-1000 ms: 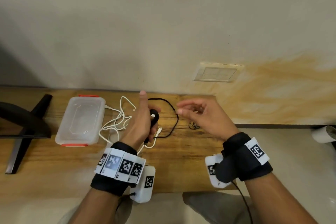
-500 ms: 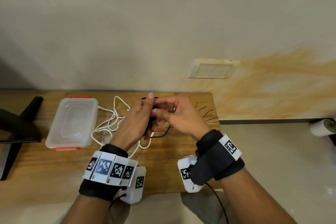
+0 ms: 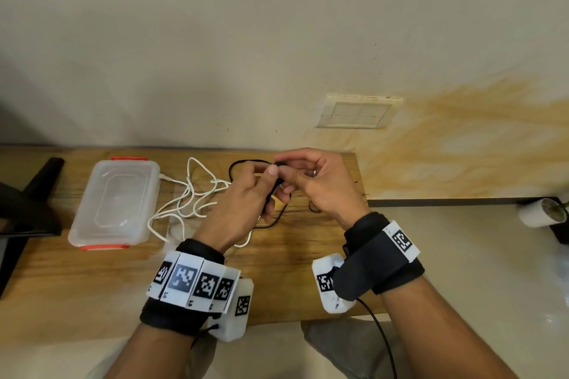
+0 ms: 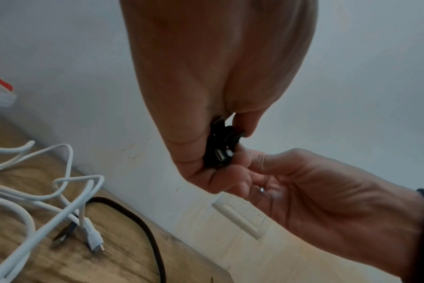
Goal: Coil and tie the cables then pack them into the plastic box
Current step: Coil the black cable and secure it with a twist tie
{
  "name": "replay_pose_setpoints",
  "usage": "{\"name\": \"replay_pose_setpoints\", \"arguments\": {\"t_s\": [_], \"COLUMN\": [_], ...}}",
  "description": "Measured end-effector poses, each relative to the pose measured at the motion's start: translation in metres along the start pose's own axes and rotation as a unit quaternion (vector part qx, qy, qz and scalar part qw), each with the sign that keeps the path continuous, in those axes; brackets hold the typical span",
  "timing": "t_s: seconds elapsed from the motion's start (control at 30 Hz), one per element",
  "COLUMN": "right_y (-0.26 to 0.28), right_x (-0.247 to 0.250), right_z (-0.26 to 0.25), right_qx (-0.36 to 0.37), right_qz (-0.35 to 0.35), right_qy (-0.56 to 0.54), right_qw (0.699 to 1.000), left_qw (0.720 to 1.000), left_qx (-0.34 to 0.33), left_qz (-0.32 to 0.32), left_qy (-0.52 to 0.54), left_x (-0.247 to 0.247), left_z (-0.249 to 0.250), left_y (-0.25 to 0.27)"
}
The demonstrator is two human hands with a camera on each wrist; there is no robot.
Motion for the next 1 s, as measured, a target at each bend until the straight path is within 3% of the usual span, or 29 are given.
{"name": "replay_pose_setpoints", "arguments": {"t_s": [0.17,0.47,0.57,0.67,0.77,1.0], "right_y": [0.0,0.0,-0.002,-0.002,0.003,0.01], "right_x": [0.009,0.022,0.046,0.073,0.08,0.059], "right_z": [0.008,0.008,0.016,0.046,0.077,0.091], "right_qx": [0.007,-0.013,-0.035,-0.095,-0.16,-0.087], "right_qz": [0.022,-0.01,0.034,0.066,0.023,-0.016], "right_qy": [0.01,0.006,0.066,0.257,0.396,0.501], "right_qw": [1.0,1.0,0.997,0.959,0.904,0.861], "left_qw": [1.0,0.998,0.998,0.996,0.994,0.994], "left_qx": [0.014,0.045,0.052,0.061,0.067,0.073], "left_qz": [-0.024,-0.027,0.001,0.02,0.029,0.038], "left_qy": [-0.003,0.028,0.044,0.061,0.077,0.071], "left_x": [-0.007,-0.008,-0.004,0.001,0.003,0.004], "left_z": [0.002,0.003,0.004,0.005,0.006,0.006], "left_y": [-0.001,-0.002,-0.002,-0.001,-0.001,-0.001]}}
Point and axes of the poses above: each hand's wrist, its own y-axis away from the middle knuckle, its own x-axis out of the back of the hand, z = x × y, the point moved 1 cm from there along -y, towards the middle knuckle, and after that the axes turned 2 degrees about -z, right-handed, at the moved point
